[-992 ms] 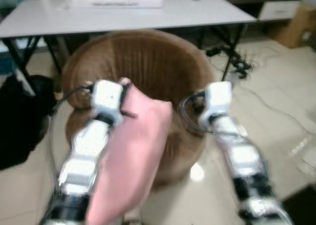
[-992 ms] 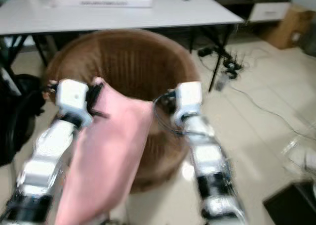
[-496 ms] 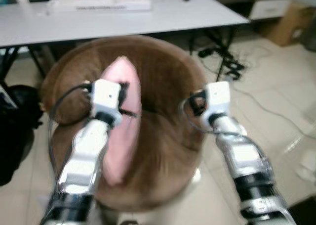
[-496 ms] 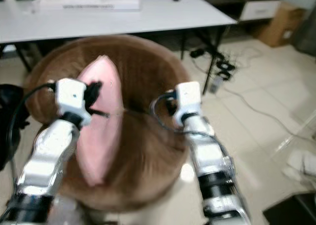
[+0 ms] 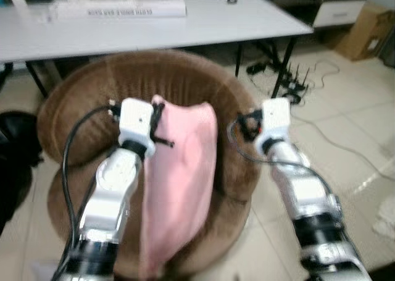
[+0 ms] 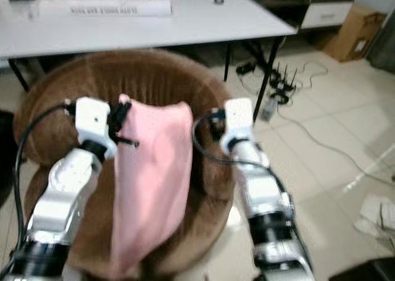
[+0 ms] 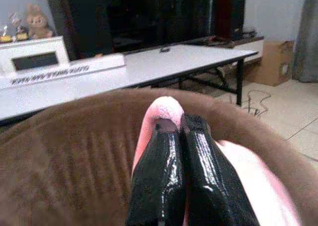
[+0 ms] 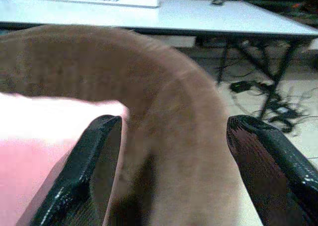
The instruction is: Move the pillow to the sofa from floor
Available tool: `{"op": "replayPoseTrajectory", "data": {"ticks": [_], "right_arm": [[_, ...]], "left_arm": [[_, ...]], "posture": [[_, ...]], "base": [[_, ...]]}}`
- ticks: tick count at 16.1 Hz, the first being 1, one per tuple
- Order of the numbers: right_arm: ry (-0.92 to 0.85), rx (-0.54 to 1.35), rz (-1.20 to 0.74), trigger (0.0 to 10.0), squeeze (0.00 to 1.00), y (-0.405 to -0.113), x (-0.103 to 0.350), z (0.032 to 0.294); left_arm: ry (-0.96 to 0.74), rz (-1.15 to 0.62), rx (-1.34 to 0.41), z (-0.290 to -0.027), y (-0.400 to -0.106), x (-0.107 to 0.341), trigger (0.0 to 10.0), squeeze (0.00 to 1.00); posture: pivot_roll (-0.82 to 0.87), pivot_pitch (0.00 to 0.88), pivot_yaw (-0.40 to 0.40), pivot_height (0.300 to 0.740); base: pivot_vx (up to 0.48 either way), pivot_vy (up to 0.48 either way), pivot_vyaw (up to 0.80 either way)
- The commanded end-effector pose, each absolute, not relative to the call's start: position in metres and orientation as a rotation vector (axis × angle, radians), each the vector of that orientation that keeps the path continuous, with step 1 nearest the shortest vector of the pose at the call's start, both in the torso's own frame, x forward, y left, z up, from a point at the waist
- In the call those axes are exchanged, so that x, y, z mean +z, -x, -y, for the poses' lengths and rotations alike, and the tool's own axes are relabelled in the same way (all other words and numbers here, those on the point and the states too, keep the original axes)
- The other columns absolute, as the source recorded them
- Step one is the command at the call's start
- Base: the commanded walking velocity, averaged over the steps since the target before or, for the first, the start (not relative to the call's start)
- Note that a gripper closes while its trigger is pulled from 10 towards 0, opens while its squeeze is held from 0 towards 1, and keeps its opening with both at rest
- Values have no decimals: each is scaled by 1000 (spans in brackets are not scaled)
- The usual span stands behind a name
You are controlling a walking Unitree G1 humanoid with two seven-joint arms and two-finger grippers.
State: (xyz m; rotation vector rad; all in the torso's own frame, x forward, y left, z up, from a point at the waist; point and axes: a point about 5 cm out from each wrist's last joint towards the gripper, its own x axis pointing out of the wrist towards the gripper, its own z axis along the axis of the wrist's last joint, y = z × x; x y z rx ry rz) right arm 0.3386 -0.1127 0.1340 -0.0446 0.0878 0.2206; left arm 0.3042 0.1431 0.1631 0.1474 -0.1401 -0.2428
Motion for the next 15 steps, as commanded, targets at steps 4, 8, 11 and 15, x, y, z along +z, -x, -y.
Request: {"op": "replayPoseTrajectory", "data": {"ticks": [4, 8, 11, 15], "right_arm": [[42, 215, -86, 10000, 0, -339, 136, 115], [47, 222, -83, 10000, 0, -340, 137, 114], [157, 454, -61, 10000, 0, -335, 140, 109], [354, 624, -113, 10000, 0, -324, 140, 147]], "left_arm": [[-184, 187, -278, -138, -303, 169, 10000, 0], [-214, 152, -429, -125, -305, 160, 10000, 0], [-274, 132, -560, -121, -309, 154, 10000, 0], [-324, 147, -667, -126, -330, 165, 10000, 0]], "posture": [[142, 0, -11, 740], [140, 0, -18, 740], [129, 0, -6, 740], [98, 0, -12, 740]], "base": [[0, 0, 0], [0, 0, 0], [0, 0, 0], [0, 0, 0]]}}
